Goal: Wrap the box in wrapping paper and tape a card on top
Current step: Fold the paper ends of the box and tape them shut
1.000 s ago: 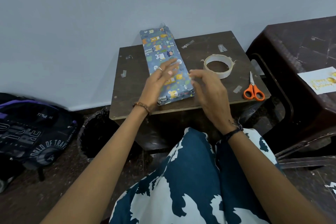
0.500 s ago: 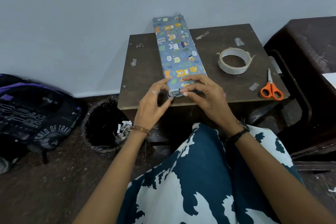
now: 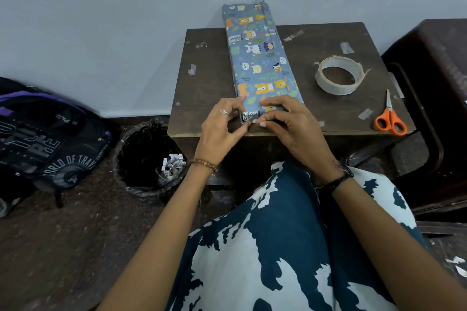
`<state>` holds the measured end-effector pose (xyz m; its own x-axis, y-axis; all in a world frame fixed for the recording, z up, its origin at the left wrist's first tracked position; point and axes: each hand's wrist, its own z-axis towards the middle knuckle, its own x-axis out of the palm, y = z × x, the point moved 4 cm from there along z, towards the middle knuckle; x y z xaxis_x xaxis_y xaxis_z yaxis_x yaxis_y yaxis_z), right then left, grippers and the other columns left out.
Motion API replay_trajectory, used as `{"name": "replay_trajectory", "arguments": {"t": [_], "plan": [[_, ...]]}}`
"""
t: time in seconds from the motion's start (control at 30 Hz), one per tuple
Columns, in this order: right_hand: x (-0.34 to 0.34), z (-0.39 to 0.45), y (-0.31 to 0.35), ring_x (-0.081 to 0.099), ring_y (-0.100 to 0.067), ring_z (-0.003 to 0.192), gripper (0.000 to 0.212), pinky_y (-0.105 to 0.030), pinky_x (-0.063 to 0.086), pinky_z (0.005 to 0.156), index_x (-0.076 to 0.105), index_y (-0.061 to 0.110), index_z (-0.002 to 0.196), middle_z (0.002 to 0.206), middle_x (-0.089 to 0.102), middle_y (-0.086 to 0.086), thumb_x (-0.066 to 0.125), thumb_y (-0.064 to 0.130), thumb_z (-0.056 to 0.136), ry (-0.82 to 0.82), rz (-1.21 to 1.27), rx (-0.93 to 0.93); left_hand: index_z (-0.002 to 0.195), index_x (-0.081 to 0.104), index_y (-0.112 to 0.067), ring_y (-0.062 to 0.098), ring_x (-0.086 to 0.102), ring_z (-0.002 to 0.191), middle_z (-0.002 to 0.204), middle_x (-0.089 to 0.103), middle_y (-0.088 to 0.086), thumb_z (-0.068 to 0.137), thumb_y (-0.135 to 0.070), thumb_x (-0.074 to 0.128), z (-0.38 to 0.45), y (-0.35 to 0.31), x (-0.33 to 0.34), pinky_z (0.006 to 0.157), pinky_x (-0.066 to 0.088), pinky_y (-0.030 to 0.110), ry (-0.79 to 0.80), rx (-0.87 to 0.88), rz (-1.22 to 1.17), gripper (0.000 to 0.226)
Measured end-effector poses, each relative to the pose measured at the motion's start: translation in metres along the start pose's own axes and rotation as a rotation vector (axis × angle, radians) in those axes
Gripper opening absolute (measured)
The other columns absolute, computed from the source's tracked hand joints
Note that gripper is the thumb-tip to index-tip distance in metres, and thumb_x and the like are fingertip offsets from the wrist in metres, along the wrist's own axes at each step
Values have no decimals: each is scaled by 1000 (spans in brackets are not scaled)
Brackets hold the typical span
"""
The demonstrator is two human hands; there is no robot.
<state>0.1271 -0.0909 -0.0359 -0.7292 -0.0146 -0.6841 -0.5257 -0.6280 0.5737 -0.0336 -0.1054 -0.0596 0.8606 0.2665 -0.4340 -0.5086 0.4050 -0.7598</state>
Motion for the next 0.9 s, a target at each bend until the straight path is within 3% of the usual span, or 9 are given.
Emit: {"name": "replay_trajectory", "arguments": {"t": [0.07, 0.17, 0.27, 0.53, 0.7, 0.9], "plan": [[2, 0, 1, 52, -10, 107, 13, -21, 37, 94, 73, 12, 93, 117, 62, -2, 64, 19, 87, -8, -59, -34, 95, 50, -24, -4, 49, 116, 107, 53, -15, 77, 0, 69, 0, 1, -1, 95, 49, 25, -4, -26, -31, 35], [5, 1, 3, 49, -13, 106, 17, -22, 31, 90, 72, 13, 89, 114, 63, -2, 59, 24, 87, -36, -186, -104, 101, 53, -24, -10, 50, 112, 105, 55, -8, 77, 2, 69, 1, 2, -3, 95, 50, 30, 10, -45, -83, 38], [7, 3, 4, 47, -13, 105, 17, -24, 31, 89, 72, 17, 87, 113, 63, -1, 57, 25, 88, -68, -310, -167, 99, 51, -22, -9, 49, 115, 106, 55, -4, 77, 4, 68, 2, 2, -4, 94, 50, 27, 31, -50, -103, 38], [11, 8, 3, 48, -17, 97, 9, -34, 35, 82, 71, 21, 87, 108, 66, -3, 62, 21, 90, -144, -501, -405, 93, 51, -25, 0, 50, 120, 102, 53, -17, 77, 2, 69, 2, 2, -2, 93, 51, 27, 33, -55, -146, 36], [10, 11, 1, 47, -18, 93, 8, -37, 36, 80, 71, 21, 92, 112, 60, -4, 64, 17, 90, -141, -543, -545, 94, 51, -21, 1, 50, 120, 103, 52, -17, 77, 4, 68, 3, 2, -3, 92, 50, 22, 42, -66, -153, 34], [13, 11, -4, 55, -21, 89, 12, -38, 38, 78, 73, 24, 93, 121, 45, -1, 64, 16, 90, -172, -496, -526, 93, 51, -24, 5, 51, 119, 103, 53, -17, 77, 5, 68, 3, 1, -3, 92, 50, 23, 30, -81, -152, 37]]}}
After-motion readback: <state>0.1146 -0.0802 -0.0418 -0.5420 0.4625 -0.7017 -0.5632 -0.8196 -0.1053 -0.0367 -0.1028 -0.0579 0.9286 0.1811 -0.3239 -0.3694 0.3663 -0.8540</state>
